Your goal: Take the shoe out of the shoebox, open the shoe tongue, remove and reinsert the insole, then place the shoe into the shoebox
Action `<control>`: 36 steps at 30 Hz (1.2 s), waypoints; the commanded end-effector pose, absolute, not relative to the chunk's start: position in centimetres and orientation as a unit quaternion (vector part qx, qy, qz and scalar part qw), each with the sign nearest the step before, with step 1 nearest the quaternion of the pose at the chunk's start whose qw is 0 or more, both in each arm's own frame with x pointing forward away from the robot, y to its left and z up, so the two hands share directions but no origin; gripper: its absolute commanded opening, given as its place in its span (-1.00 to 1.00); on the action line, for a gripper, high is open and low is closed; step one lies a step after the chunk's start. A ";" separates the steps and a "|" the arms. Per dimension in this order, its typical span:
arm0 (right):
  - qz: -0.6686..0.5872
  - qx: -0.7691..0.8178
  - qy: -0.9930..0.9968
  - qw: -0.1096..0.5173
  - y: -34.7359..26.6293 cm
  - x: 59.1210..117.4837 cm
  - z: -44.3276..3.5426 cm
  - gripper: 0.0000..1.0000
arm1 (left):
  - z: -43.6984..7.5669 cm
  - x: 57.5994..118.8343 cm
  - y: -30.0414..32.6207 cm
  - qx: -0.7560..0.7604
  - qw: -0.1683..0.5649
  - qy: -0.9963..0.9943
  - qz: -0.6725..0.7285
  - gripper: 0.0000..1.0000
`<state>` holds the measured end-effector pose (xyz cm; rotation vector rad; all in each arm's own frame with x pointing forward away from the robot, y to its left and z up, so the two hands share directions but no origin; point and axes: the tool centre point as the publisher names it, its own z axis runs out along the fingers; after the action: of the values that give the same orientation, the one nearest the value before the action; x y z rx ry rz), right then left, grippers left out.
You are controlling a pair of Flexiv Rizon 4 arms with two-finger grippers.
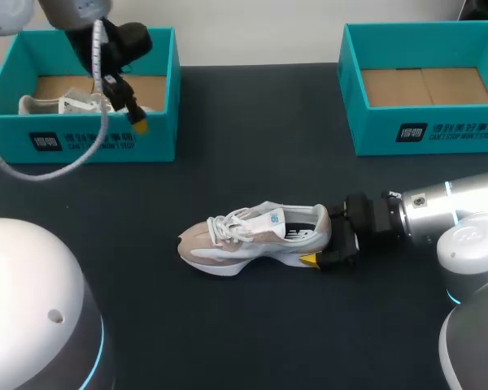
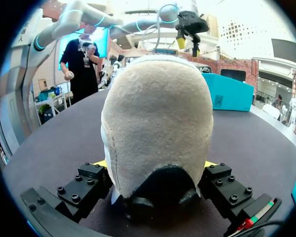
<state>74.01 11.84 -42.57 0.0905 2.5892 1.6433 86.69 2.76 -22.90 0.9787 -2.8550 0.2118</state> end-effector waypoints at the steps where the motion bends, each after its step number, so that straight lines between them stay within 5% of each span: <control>1: 0.535 0.030 0.844 0.037 12.1 73.8 -43.1 -1.00 | -23.4 85.4 1.8 0.394 0.036 -0.917 0.053 1.00; 18: 0.535 0.030 0.844 0.037 12.1 73.8 -43.1 -1.00 | -23.4 85.4 1.8 0.394 0.036 -0.917 0.053 1.00; 27: 0.535 0.030 0.844 0.037 12.1 73.8 -43.1 -1.00 | -24.1 84.3 -0.4 0.596 0.049 -0.798 0.079 1.00; 36: 0.535 0.030 0.844 0.037 12.1 73.8 -43.1 -1.00 | -25.1 81.8 -4.3 0.622 0.023 -0.780 0.061 1.00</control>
<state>74.01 11.84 -42.57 0.0905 2.5892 1.6432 82.71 -2.89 -24.70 1.8958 -2.3993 0.1994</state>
